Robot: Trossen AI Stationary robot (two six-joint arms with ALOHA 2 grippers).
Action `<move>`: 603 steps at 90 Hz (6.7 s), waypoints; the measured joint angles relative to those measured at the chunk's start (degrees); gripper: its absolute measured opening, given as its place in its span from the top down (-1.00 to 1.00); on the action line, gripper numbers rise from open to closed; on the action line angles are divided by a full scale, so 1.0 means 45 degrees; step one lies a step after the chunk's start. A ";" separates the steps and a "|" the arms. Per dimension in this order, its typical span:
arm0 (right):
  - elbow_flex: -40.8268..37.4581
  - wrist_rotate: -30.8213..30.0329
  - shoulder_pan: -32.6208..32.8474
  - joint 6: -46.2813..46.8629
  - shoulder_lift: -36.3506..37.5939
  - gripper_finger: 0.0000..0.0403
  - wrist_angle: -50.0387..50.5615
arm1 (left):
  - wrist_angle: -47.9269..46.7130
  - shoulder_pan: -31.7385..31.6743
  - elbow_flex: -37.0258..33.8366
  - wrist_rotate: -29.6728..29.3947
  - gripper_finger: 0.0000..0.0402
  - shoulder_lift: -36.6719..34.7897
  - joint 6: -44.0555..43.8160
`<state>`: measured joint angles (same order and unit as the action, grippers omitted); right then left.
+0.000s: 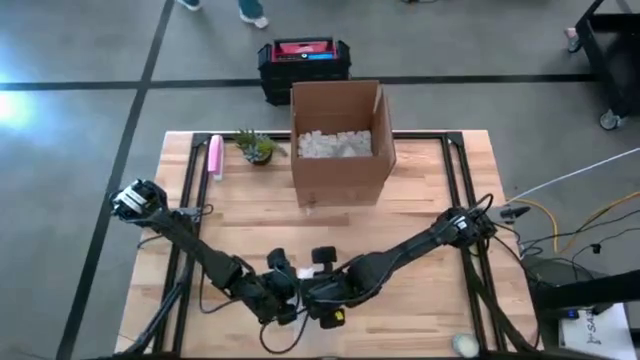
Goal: Wrap mug
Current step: Wrap the yellow mug with a bubble wrap
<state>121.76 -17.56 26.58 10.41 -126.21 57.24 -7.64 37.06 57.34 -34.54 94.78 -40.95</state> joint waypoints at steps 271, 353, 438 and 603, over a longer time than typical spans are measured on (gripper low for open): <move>-0.8559 0.1022 -0.0577 0.0116 0.2006 1.00 -1.1888 | 0.3630 -0.0218 -0.2016 0.1524 1.00 -0.1039 0.2046; -0.8549 0.0946 -0.0655 -0.1048 0.4099 1.00 -0.9565 | 0.3968 -0.0437 -0.2024 0.1515 1.00 -0.1052 0.2378; -0.8495 0.1009 -0.0823 -0.0916 0.2540 1.00 -0.9891 | 0.2339 -0.0631 -0.1412 0.2456 1.00 -0.2146 0.1995; -0.7074 0.0947 -0.0747 0.0555 0.1973 1.00 -0.7685 | 0.1351 -0.1579 -0.1112 0.3494 1.00 -0.1557 0.2070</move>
<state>89.92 -13.30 23.22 12.90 -117.33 22.66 -1.56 29.95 52.34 -18.82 87.78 -31.63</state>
